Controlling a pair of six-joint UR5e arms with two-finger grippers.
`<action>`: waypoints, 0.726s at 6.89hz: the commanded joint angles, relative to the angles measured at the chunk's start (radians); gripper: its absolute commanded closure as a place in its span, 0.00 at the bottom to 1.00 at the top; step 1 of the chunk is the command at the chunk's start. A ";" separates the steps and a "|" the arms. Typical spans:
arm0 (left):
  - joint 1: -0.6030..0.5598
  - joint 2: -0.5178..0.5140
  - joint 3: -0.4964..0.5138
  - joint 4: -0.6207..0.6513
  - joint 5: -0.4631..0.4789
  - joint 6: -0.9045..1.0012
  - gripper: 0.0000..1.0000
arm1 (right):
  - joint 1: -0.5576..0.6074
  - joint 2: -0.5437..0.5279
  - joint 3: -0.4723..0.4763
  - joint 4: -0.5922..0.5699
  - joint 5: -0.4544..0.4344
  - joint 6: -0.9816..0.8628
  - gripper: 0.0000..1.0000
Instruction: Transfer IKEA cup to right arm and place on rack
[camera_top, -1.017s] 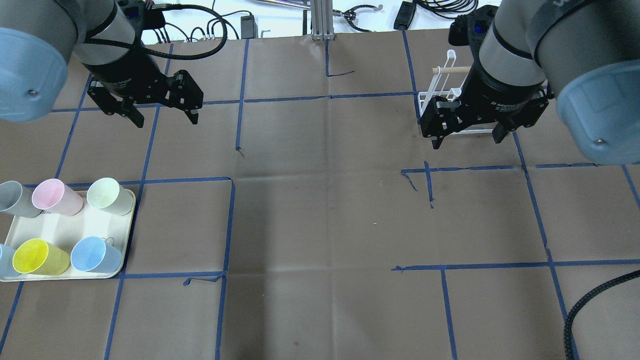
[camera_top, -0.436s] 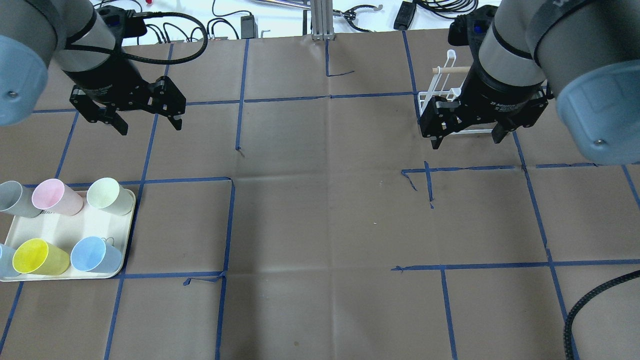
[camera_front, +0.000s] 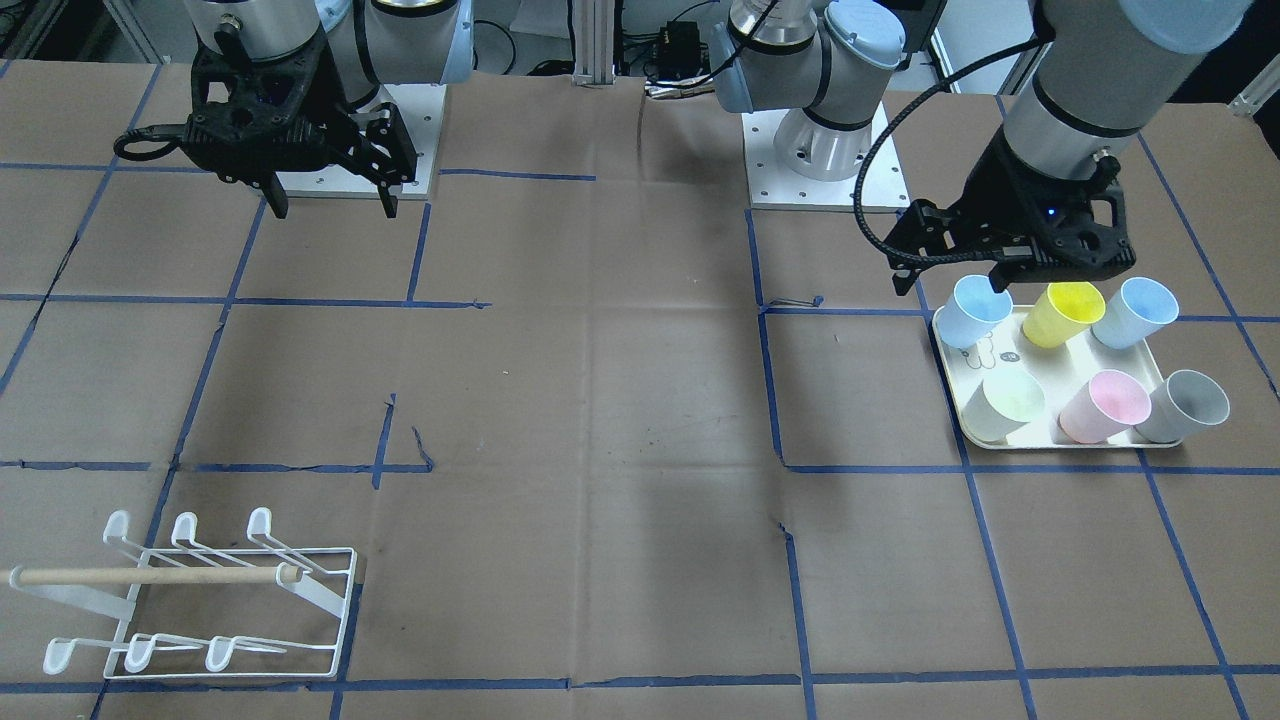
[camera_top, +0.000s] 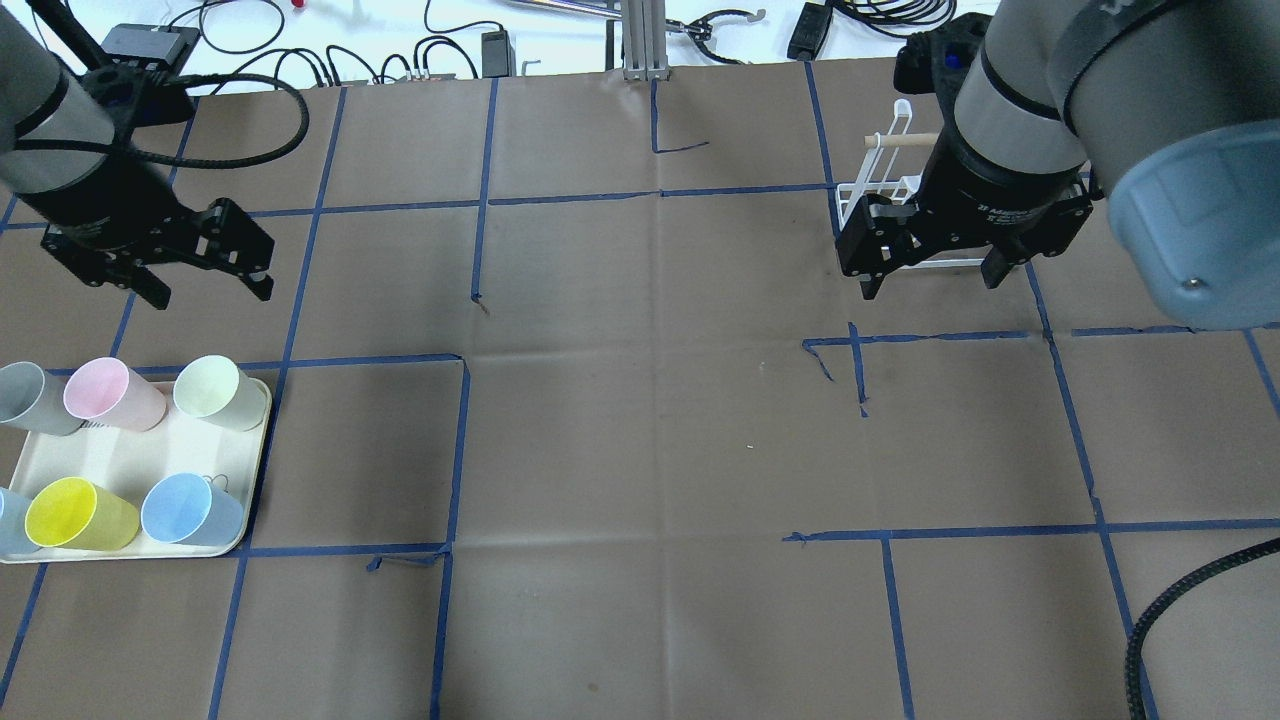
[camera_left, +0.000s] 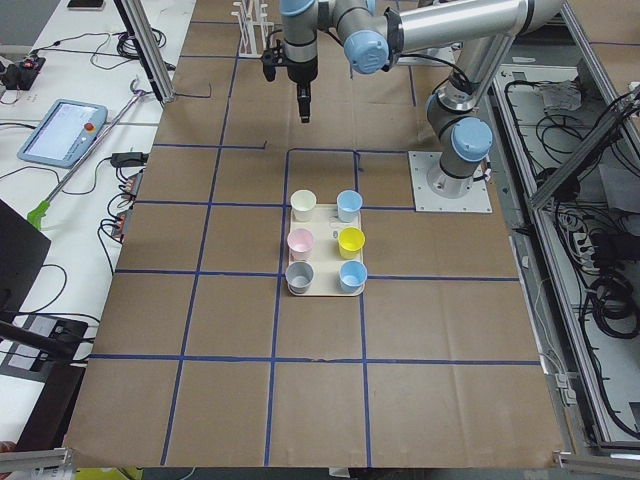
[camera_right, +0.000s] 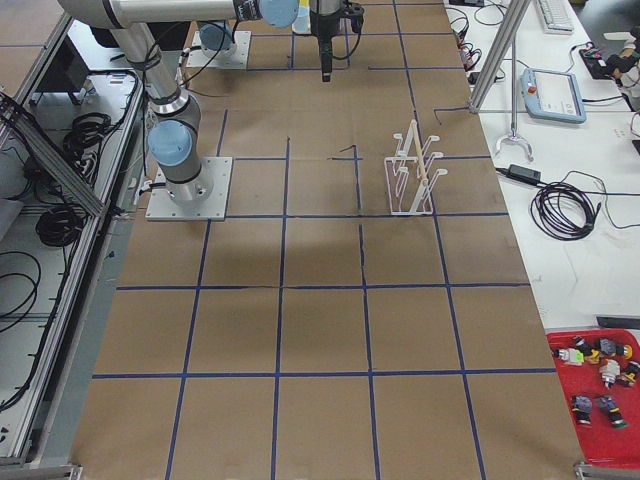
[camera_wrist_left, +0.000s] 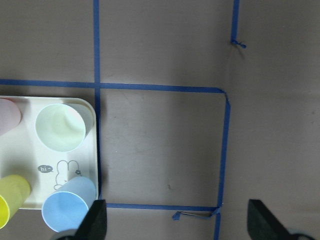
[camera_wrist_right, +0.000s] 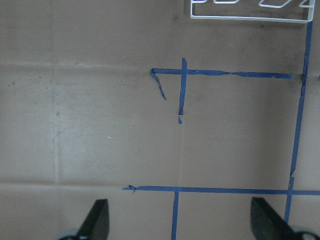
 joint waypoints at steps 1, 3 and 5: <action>0.157 0.005 -0.045 0.019 0.001 0.162 0.00 | 0.000 0.001 0.000 0.000 0.000 0.002 0.00; 0.185 -0.014 -0.068 0.070 -0.001 0.192 0.00 | 0.000 0.001 0.002 0.000 0.000 0.002 0.00; 0.182 -0.057 -0.193 0.281 -0.011 0.187 0.00 | 0.000 0.001 0.005 -0.001 0.002 0.002 0.00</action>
